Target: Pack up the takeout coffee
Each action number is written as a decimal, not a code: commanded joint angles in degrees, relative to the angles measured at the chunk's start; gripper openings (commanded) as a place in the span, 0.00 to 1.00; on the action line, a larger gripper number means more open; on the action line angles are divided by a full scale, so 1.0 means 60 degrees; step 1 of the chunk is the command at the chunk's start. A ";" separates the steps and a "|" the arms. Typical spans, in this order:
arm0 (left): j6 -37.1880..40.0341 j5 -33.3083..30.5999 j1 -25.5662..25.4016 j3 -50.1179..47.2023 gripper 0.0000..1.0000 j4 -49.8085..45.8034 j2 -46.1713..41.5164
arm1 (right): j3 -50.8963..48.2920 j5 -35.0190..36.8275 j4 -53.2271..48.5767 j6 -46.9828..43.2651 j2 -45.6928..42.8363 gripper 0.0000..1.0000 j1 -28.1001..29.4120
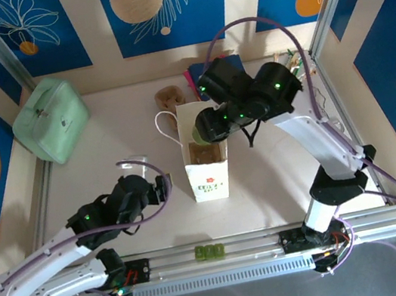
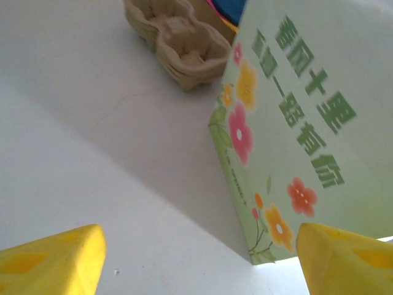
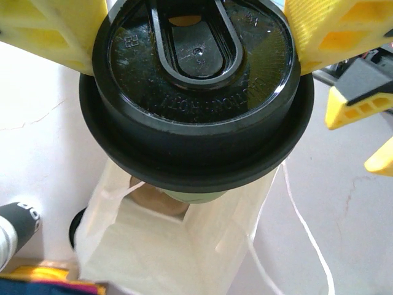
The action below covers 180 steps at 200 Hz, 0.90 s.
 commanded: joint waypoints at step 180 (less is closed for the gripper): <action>0.2292 0.2288 -0.1238 -0.0884 0.65 0.5403 0.2833 | -0.1787 -0.1133 -0.1393 -0.0028 0.0500 0.62 -0.0548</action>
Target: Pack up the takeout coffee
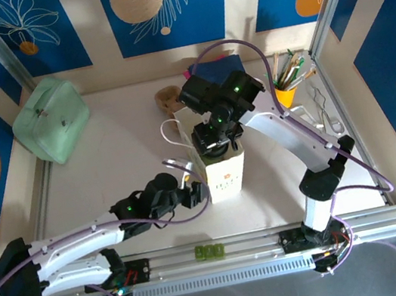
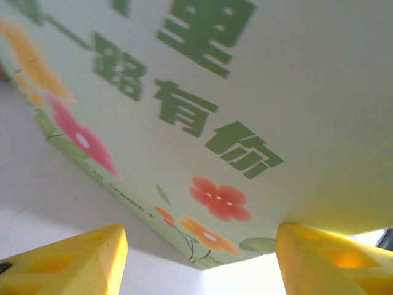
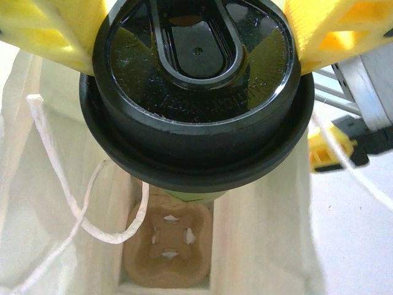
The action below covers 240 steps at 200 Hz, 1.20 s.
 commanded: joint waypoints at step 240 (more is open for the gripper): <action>0.0683 -0.1640 -0.0450 -0.0399 0.67 -0.1098 -0.1849 | -0.1243 -0.0802 -0.0583 -0.1007 0.1211 0.60 -0.0454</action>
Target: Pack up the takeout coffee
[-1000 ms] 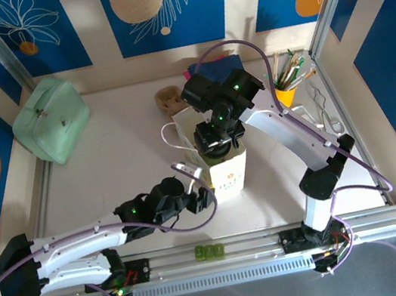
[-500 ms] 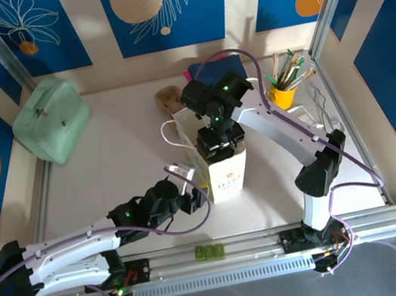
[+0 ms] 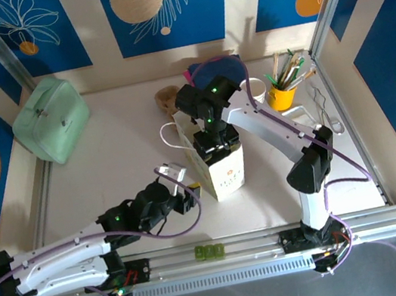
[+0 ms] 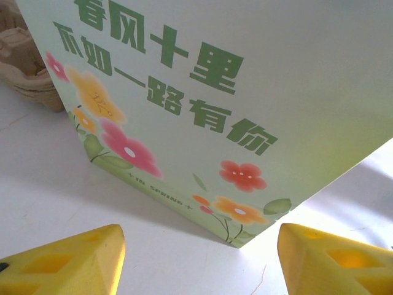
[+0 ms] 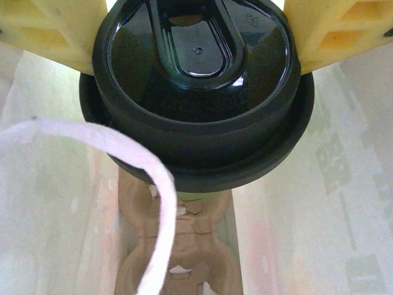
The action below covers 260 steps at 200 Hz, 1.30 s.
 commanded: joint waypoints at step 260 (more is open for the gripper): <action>-0.0148 -0.0397 -0.0012 -0.0221 0.68 -0.0351 -0.0261 | -0.1528 -0.0042 0.0872 -0.0796 -0.0209 0.60 -0.0038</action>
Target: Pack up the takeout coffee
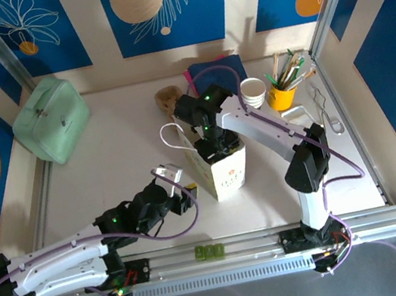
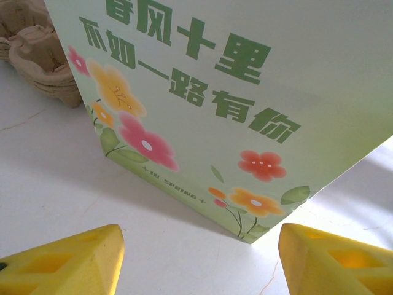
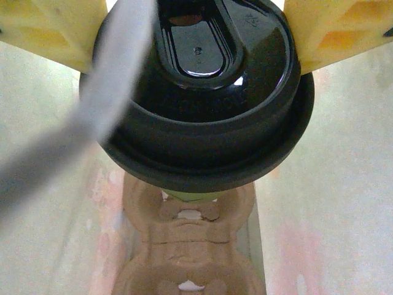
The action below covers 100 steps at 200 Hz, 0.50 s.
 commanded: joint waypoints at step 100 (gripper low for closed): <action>-0.0157 -0.0135 -0.0012 -0.0101 0.68 -0.0129 -0.0059 | -0.1285 -0.0491 0.0898 -0.0186 -0.0728 0.59 -0.0078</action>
